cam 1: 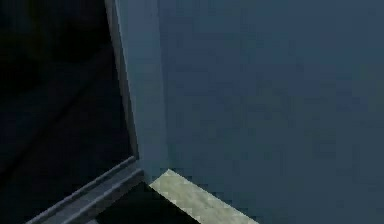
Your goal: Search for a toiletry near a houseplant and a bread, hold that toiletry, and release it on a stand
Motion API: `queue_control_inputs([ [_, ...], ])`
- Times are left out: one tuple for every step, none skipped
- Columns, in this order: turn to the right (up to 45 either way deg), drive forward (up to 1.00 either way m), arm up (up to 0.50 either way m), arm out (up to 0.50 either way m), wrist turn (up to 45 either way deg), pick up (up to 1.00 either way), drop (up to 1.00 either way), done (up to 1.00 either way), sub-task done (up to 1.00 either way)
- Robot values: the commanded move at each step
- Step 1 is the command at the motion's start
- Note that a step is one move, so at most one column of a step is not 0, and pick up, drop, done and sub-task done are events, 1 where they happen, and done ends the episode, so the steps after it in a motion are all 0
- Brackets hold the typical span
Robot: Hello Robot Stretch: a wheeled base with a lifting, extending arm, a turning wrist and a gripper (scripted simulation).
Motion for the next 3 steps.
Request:
queue_control_inputs([
  [-45.0, 0.0, 0.0, 0.0, 0.0, 0.0, 0.0, 0.0, 0.0],
  [-45.0, 0.0, 0.0, 0.0, 0.0, 0.0, 0.0, 0.0, 0.0],
  [-18.0, 0.0, 0.0, 0.0, 0.0, 0.0, 0.0, 0.0, 0.0],
])
